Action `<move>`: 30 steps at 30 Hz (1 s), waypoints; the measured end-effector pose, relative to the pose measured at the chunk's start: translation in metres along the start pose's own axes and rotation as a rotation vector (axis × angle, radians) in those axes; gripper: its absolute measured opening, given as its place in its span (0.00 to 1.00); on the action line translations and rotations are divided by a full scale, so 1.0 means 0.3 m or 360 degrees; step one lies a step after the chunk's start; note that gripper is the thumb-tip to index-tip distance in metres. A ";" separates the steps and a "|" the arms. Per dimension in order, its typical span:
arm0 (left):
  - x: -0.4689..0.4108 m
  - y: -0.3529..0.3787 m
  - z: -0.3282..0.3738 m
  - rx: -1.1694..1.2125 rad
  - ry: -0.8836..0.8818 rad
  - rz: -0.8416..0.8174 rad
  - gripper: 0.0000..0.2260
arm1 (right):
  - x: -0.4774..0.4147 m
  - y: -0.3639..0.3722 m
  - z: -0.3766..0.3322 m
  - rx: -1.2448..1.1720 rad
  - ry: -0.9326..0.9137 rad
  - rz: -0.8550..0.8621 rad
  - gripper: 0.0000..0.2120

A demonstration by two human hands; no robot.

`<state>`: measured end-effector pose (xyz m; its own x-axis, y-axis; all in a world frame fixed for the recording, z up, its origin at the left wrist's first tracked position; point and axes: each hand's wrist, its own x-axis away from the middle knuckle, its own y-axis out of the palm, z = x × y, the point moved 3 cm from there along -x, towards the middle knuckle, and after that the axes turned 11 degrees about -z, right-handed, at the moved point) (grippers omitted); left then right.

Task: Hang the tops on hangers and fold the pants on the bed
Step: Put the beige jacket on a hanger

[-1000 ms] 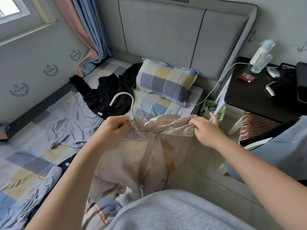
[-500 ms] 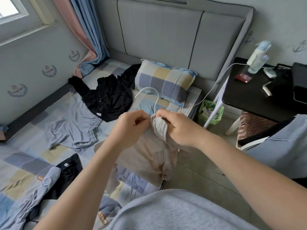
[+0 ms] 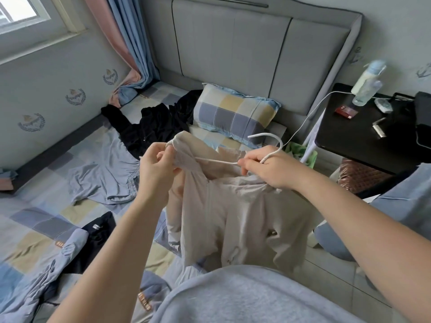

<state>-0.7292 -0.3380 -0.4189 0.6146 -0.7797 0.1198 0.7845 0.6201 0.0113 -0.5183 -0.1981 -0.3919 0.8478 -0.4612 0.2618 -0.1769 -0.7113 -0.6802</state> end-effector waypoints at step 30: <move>-0.096 -0.118 -0.076 -0.0897 0.0238 -0.0065 0.02 | -0.009 -0.219 -0.219 0.0074 -0.0169 -0.0002 0.17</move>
<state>-0.7727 -0.3395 -0.4453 0.5560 -0.8311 -0.0114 0.7058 0.4793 -0.5217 -0.5416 -0.1849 -0.3028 0.8966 -0.4000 0.1902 -0.1548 -0.6853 -0.7116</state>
